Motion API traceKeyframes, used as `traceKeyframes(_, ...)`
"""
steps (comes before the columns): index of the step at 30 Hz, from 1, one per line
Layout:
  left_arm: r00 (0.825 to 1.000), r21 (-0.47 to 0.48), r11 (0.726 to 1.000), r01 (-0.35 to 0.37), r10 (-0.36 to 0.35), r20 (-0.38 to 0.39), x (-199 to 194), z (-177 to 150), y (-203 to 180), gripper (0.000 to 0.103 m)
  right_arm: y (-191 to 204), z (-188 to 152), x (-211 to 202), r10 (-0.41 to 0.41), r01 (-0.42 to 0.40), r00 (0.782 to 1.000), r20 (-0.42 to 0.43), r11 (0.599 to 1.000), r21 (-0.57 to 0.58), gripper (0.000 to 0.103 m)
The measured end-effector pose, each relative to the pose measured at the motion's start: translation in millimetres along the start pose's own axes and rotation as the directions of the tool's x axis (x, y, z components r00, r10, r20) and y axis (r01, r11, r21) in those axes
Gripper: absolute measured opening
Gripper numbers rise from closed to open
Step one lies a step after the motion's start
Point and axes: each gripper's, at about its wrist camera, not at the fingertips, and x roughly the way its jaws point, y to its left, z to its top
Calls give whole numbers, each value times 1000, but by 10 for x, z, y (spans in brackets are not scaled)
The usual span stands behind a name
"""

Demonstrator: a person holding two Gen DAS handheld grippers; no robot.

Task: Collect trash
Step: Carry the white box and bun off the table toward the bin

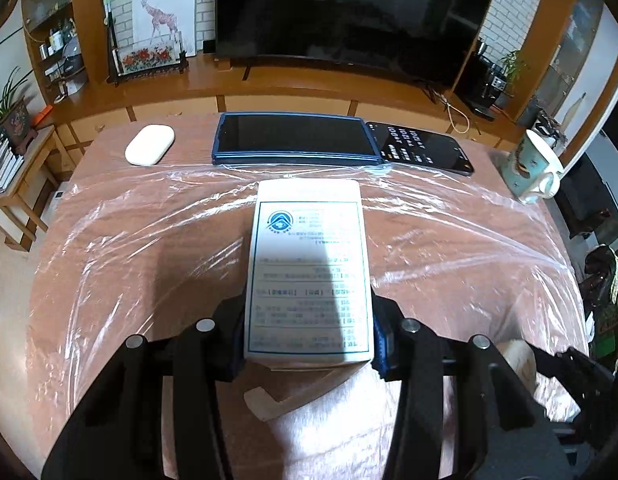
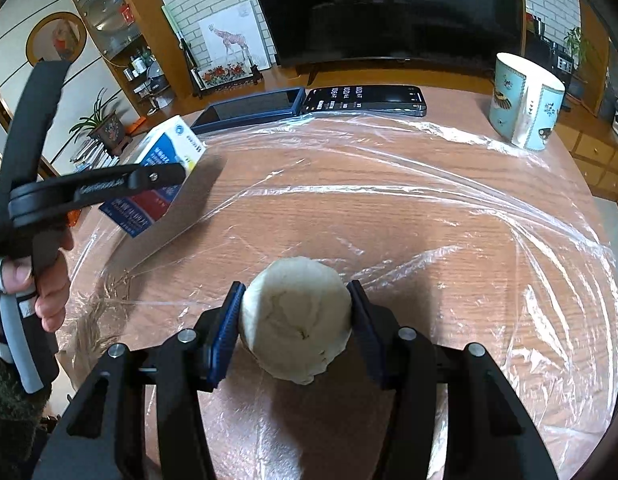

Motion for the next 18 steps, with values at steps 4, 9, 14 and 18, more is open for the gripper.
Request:
traceKeyframes(4,1000,14,1000,12,-12,10,-130,-114,14,47,30,-54,-59,1,-1,1000,6,1000,18,52)
traceKeyframes(9,999,35,999,29,-30,20,-292,-259,7,47,84,-136,-167,3,-3,1000,19,999,32,52)
traceKeyframes(14,998,56,997,51,-52,30,-453,-418,43,47,161,-246,-319,-1,-1,999,38,999,48,52)
traceKeyframes(18,996,71,995,73,-76,43,-603,-549,74,47,217,-336,-446,-9,6,998,56,998,58,52)
